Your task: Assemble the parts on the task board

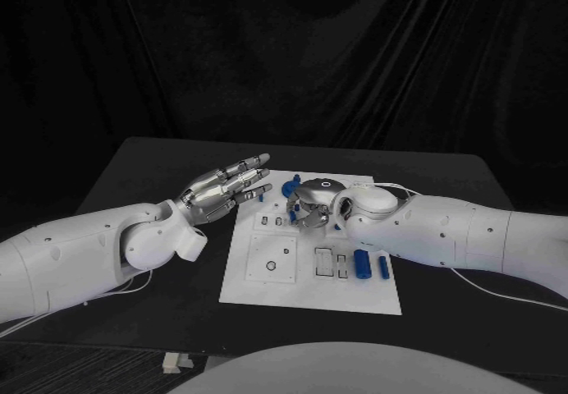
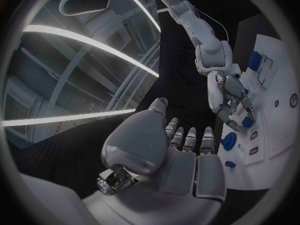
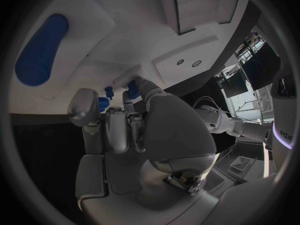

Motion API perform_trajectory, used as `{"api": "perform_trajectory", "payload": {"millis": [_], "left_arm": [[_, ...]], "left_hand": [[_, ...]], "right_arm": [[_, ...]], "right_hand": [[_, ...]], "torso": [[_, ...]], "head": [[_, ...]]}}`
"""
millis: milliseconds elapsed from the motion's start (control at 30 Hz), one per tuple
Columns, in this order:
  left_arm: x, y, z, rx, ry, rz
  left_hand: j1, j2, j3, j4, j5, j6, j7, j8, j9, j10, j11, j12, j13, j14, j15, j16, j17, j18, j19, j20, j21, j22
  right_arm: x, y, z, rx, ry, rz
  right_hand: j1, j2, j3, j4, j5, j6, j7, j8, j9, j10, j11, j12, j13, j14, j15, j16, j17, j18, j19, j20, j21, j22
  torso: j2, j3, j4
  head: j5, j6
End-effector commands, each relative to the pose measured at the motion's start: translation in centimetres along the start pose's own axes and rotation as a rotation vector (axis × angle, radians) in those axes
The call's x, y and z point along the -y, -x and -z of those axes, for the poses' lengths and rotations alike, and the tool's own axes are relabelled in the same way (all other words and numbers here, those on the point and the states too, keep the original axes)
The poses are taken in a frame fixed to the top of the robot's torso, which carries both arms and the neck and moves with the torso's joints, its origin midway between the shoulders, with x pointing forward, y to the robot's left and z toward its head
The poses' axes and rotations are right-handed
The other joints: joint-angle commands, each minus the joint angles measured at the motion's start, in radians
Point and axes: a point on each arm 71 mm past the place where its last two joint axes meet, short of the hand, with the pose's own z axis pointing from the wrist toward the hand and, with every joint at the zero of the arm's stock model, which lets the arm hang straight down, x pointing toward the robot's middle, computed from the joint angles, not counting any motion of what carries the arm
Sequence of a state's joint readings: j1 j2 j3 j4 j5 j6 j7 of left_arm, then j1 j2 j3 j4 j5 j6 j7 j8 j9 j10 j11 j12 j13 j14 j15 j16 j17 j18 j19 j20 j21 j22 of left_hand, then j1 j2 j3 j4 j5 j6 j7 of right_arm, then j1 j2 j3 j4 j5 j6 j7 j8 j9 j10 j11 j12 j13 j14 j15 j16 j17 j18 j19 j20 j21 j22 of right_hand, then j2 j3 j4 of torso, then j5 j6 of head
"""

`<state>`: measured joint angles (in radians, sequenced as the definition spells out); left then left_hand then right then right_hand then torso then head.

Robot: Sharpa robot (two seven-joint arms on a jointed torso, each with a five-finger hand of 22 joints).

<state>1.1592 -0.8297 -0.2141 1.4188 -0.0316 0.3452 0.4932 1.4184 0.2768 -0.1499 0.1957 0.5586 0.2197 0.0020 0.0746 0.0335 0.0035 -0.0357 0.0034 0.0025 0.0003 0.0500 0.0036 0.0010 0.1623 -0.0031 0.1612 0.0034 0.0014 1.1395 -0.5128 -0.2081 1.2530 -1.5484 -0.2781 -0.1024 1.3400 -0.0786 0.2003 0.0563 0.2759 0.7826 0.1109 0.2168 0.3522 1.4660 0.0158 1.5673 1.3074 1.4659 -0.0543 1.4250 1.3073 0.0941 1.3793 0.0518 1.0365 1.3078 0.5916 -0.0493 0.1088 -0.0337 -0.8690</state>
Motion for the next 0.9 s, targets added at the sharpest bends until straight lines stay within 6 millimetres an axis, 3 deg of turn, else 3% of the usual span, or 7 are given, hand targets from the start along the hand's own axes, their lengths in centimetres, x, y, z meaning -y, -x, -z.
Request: {"api": "perform_trajectory", "payload": {"millis": [33,267,367,400,500,767,900], "left_arm": [[0.0,-0.1,-0.1,-0.009,-0.012,0.007],[0.1,-0.1,0.0,-0.006,-0.012,0.006],[0.1,0.0,0.0,-0.004,-0.012,0.005],[0.1,0.0,0.0,-0.003,-0.012,0.004],[0.1,0.1,0.1,0.003,-0.012,0.001],[0.8,0.9,0.8,0.071,-0.069,-0.035],[1.7,1.2,0.9,0.117,-0.108,-0.073]], "left_hand": [[0.009,0.003,0.0,-0.005,0.004,-0.001,0.003,0.005,0.001,0.0,0.007,0.002,0.0,0.0,0.007,-0.004,-0.001,0.016,0.003,0.007,-0.003,-0.001],[0.008,0.003,0.001,-0.006,0.004,-0.002,0.003,0.005,0.001,0.0,0.007,0.002,0.0,0.0,0.007,-0.004,-0.001,0.016,0.003,0.007,-0.003,-0.001],[0.008,0.003,0.001,-0.006,0.004,-0.002,0.003,0.005,0.001,0.0,0.007,0.002,0.0,0.0,0.007,-0.004,-0.001,0.016,0.003,0.007,-0.003,-0.001],[0.008,0.003,0.001,-0.006,0.004,-0.002,0.003,0.005,0.001,0.0,0.007,0.002,0.0,0.0,0.007,-0.004,-0.001,0.016,0.003,0.007,-0.003,-0.001],[0.008,0.002,0.002,-0.008,0.004,-0.001,0.003,0.006,0.001,-0.001,0.007,0.001,0.0,0.0,0.006,-0.004,-0.001,0.016,0.003,0.007,-0.003,-0.001],[0.018,-0.007,0.022,-0.052,0.001,-0.012,0.015,0.004,0.0,0.003,0.023,0.007,0.003,0.0,0.017,-0.004,-0.001,0.016,0.003,0.018,-0.003,-0.001],[0.004,-0.02,0.042,-0.084,-0.001,-0.036,0.024,-0.002,-0.002,0.025,0.064,0.044,0.014,0.0,0.02,-0.004,-0.001,0.019,0.008,0.033,0.0,0.001]], "right_arm": [[0.1,-0.2,0.0,-0.017,-0.014,0.018],[0.2,-0.1,0.3,0.0,-0.01,0.016],[0.3,0.0,0.5,0.021,-0.006,0.012],[0.3,0.1,0.6,0.031,-0.004,0.011],[0.5,0.7,1.1,0.078,0.007,0.005],[0.6,5.6,2.9,0.283,0.06,-0.005],[1.1,8.7,4.7,0.357,0.07,-0.044]], "right_hand": [[-0.003,-0.01,-0.006,-0.009,-0.021,-0.046,-0.003,-0.034,-0.023,0.105,-0.005,0.004,0.263,0.067,-0.001,-0.008,0.118,0.011,0.003,0.003,-0.008,0.088],[-0.01,-0.019,-0.025,-0.004,-0.078,-0.119,-0.008,-0.086,-0.068,0.105,-0.01,0.004,0.263,0.066,-0.005,-0.01,0.116,0.012,0.005,-0.001,-0.017,0.091],[-0.011,-0.034,-0.042,0.02,-0.117,-0.184,-0.011,-0.111,-0.107,0.105,-0.013,0.004,0.263,0.066,-0.007,-0.012,0.113,0.012,0.007,-0.002,-0.023,0.092],[-0.004,-0.049,-0.051,0.047,-0.136,-0.226,-0.013,-0.123,-0.132,0.105,-0.014,0.004,0.263,0.065,-0.008,-0.014,0.111,0.013,0.007,-0.003,-0.029,0.093],[0.035,-0.082,-0.068,0.135,-0.155,-0.261,-0.013,-0.13,-0.167,0.105,-0.014,0.004,0.263,0.065,-0.009,-0.017,0.107,0.013,0.009,-0.004,-0.037,0.095],[0.057,-0.098,-0.09,0.229,-0.186,-0.168,-0.008,-0.098,-0.163,0.105,-0.011,0.004,0.263,0.067,-0.007,-0.012,0.111,0.011,0.016,-0.004,-0.036,0.103],[0.037,-0.098,-0.098,0.236,-0.208,-0.121,-0.005,-0.081,-0.16,0.105,-0.009,0.004,0.263,0.069,-0.005,-0.006,0.116,0.01,0.02,-0.002,-0.032,0.107]], "torso": [[0.0,0.0,-0.0016],[0.0,0.0002,-0.0009],[0.0,0.0004,-0.0003],[0.0,0.0006,-0.0004],[0.0,0.0009,-0.0009],[-0.002,0.0013,-0.0024],[-0.007,0.0017,-0.0028]], "head": [[0.001,0.0],[0.0,0.0],[0.0,0.003],[-0.001,0.004],[-0.003,0.011],[0.0,0.024],[0.003,0.029]]}}
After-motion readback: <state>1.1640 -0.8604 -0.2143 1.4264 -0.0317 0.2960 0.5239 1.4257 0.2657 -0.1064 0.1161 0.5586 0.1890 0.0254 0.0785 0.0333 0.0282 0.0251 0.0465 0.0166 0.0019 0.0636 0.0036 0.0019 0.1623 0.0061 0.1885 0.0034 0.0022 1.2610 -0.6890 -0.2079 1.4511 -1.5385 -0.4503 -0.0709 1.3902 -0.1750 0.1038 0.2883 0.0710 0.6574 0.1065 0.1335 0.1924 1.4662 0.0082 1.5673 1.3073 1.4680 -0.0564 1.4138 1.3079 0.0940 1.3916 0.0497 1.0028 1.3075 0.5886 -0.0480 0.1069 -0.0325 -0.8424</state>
